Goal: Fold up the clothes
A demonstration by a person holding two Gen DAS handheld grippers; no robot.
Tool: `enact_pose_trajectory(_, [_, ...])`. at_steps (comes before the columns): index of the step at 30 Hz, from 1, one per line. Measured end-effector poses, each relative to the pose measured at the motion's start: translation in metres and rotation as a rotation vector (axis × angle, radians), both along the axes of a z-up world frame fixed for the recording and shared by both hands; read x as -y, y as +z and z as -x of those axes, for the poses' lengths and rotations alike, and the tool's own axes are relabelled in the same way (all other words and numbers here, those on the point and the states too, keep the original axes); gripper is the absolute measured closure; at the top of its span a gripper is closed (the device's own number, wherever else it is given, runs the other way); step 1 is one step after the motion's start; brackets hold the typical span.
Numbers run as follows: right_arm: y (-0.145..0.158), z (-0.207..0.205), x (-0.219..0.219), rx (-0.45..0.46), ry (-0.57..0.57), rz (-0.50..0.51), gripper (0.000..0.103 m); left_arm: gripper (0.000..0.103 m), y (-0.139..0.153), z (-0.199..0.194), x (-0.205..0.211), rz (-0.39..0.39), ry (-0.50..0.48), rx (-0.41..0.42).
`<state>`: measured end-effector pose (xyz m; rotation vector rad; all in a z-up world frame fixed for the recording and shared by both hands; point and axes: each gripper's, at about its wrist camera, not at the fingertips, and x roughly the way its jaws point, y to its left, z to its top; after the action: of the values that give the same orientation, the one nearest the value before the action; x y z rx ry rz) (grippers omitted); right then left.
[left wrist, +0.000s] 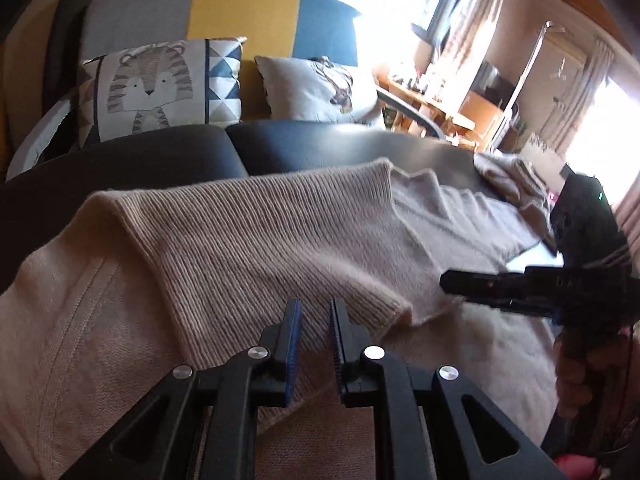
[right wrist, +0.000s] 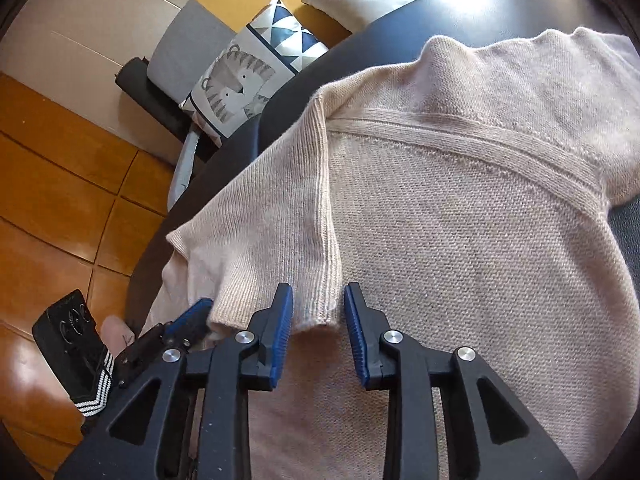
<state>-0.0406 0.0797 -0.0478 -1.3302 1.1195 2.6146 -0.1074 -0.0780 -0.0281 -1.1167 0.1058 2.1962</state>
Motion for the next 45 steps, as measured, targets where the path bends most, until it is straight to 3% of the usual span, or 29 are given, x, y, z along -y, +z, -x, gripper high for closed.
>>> enact_pose_trajectory(2, [0.005,0.000,0.004,-0.017,0.029,-0.056,0.098,0.089,-0.003,-0.014,-0.004,0.066,-0.037,-0.052])
enact_pose_trajectory(4, [0.011,-0.003,0.004,-0.037,0.031,-0.107,0.098,0.089,-0.004,-0.026,-0.003,0.104,-0.063,-0.100])
enact_pose_trajectory(7, [0.015,-0.009,-0.001,-0.031,0.002,-0.156,0.098,0.087,-0.005,-0.032,0.007,0.083,-0.075,-0.102])
enact_pose_trajectory(9, [0.006,-0.008,-0.005,0.004,-0.003,-0.160,0.098,0.087,-0.005,-0.032,0.011,0.061,-0.074,-0.094])
enact_pose_trajectory(17, [0.004,-0.019,-0.015,-0.056,-0.036,-0.092,0.090,0.086,-0.006,-0.031,0.016,0.023,-0.070,-0.088])
enact_pose_trajectory(20, [0.029,-0.022,-0.012,-0.135,-0.074,-0.192,0.089,0.086,-0.006,-0.033,0.013,0.037,-0.068,-0.104])
enact_pose_trajectory(23, [0.044,-0.003,0.006,-0.192,0.011,-0.231,0.089,0.086,-0.007,-0.034,0.011,0.043,-0.066,-0.113])
enact_pose_trajectory(29, [0.023,0.055,0.074,-0.106,0.259,-0.376,0.089,0.085,-0.007,-0.035,0.013,0.034,-0.065,-0.108])
enact_pose_trajectory(33, [0.007,0.054,0.102,-0.054,0.354,-0.515,0.089,0.085,-0.008,-0.035,0.012,0.037,-0.065,-0.111])
enact_pose_trajectory(38, [-0.003,0.016,0.107,-0.084,0.376,-0.553,0.089,0.085,-0.008,-0.031,0.016,0.010,-0.066,-0.092])
enact_pose_trajectory(45, [-0.008,0.006,0.100,-0.125,0.341,-0.482,0.089,0.085,-0.003,-0.026,0.021,-0.028,-0.042,-0.051])
